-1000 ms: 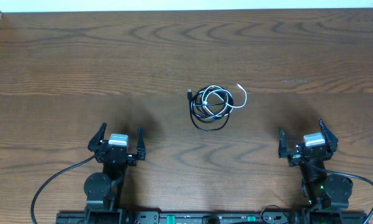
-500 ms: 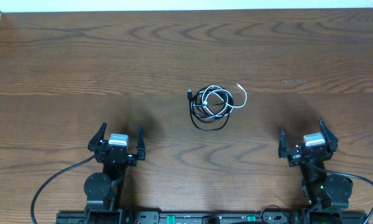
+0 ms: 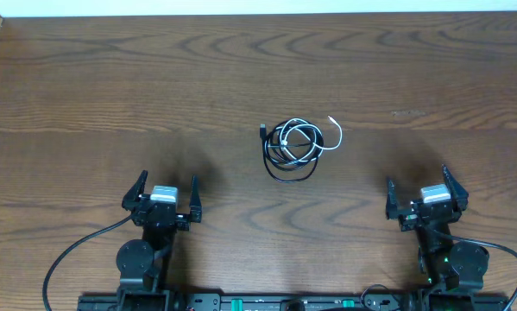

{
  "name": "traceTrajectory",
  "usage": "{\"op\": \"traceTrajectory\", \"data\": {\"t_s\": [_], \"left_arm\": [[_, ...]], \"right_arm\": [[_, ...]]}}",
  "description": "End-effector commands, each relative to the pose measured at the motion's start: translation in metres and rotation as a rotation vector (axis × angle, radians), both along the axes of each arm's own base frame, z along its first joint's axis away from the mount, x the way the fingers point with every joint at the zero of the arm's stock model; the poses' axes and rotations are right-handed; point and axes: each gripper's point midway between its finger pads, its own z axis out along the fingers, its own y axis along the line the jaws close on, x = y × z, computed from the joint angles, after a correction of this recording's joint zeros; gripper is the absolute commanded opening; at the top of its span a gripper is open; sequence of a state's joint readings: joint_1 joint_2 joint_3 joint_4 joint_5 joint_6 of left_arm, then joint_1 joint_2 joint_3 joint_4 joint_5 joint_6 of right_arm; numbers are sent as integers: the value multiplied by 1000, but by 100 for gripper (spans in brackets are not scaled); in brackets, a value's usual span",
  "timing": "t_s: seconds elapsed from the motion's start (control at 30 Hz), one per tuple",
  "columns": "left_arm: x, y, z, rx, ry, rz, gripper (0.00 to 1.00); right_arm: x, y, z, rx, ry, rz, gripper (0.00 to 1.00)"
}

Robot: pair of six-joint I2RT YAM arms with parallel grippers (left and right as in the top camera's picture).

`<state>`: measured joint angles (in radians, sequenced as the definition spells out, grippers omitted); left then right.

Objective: Untangle cables

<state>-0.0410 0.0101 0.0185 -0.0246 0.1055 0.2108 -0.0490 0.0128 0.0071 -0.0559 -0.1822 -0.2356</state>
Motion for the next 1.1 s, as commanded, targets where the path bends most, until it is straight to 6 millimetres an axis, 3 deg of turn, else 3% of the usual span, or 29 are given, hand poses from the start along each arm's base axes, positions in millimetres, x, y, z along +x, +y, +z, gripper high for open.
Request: {"op": "traceTrajectory", "data": {"t_s": [0.0,0.93,1.07], "left_arm": [[-1,0,-16,11,48,-4,98],[-1,0,-15,10,48,-5,98],[-1,0,-15,10,48,-5,98]], "right_arm": [[0,-1,-1,-5,2,-5,99],[-1,4,-1,-1,1,24,99],[-1,4,-1,132,20,14,99]]}}
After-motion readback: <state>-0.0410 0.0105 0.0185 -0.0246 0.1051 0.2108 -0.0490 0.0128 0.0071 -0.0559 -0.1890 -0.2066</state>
